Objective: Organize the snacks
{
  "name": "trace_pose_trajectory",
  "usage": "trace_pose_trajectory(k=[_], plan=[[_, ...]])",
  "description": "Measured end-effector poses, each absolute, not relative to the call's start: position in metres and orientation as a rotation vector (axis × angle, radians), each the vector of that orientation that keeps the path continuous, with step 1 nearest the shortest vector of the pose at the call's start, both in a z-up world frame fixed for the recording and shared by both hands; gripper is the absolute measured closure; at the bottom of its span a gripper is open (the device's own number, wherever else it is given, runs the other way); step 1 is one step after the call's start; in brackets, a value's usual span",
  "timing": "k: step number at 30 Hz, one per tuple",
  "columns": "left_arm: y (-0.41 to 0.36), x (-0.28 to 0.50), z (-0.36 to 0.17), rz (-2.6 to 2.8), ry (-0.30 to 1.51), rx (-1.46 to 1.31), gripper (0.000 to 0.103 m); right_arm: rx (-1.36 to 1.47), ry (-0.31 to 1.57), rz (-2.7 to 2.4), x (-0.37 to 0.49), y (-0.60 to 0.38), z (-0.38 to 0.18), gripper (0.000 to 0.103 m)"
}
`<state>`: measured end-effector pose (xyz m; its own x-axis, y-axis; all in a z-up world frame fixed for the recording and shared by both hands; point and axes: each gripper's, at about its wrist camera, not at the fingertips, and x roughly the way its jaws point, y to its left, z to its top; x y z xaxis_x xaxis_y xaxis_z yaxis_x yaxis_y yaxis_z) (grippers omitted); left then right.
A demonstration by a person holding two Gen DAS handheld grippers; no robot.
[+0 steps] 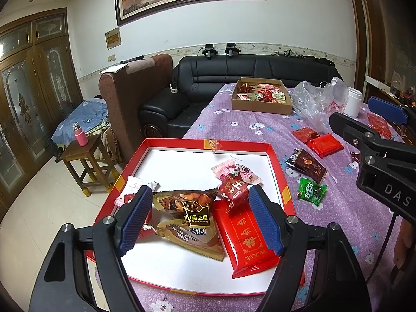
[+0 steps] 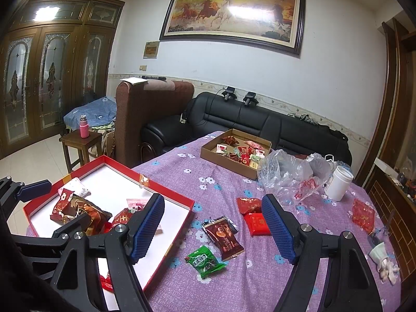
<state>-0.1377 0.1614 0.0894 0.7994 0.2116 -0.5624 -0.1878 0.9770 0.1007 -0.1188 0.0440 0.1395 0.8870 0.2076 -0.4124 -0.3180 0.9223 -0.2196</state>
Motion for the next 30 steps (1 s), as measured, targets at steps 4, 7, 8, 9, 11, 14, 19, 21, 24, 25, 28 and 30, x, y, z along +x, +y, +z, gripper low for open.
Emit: trace_pose_trajectory(k=[4,7,8,9,11,14,19,21,24,25,28,30], plan=[[0.162,-0.1361,0.0866,0.211,0.615,0.037,0.026,-0.287,0.396,0.277,-0.1174,0.0438,0.1386,0.024],[0.1623,-0.1357,0.0856,0.212,0.617,0.034,0.026,-0.288,0.396,0.277,-0.1171,0.044,0.1383,0.024],[0.1622,-0.1359,0.0855,0.211,0.617,0.034,0.026,-0.288,0.396,0.277,-0.1171,0.044,0.1383,0.024],[0.1622,-0.1357,0.0858,0.212,0.616,0.035,0.026,-0.288,0.396,0.277,-0.117,0.0439,0.1382,0.024],[0.1623,-0.1358,0.0856,0.213,0.617,0.035,0.026,-0.288,0.397,0.278,-0.1172,0.0441,0.1384,0.024],[0.1626,-0.1341,0.0857,0.21,0.62,0.035,0.026,-0.288,0.398,0.278,-0.1168,0.0439,0.1377,0.024],[0.1627,-0.134,0.0859,0.21,0.621,0.035,0.026,-0.287,0.397,0.278,-0.1171,0.0438,0.1378,0.024],[0.1627,-0.1338,0.086,0.211,0.62,0.035,0.026,-0.289,0.398,0.277,-0.1168,0.044,0.1378,0.024],[0.1627,-0.1343,0.0855,0.209,0.622,0.035,0.026,-0.288,0.399,0.279,-0.1165,0.0441,0.1378,0.024],[0.1627,-0.1339,0.0861,0.21,0.621,0.035,0.026,-0.288,0.399,0.278,-0.1166,0.044,0.1376,0.024],[0.163,-0.1339,0.0856,0.209,0.622,0.035,0.026,-0.288,0.399,0.278,-0.1166,0.0441,0.138,0.024],[0.1628,-0.1338,0.0857,0.209,0.622,0.034,0.026,-0.288,0.398,0.277,-0.1167,0.0441,0.138,0.024]])
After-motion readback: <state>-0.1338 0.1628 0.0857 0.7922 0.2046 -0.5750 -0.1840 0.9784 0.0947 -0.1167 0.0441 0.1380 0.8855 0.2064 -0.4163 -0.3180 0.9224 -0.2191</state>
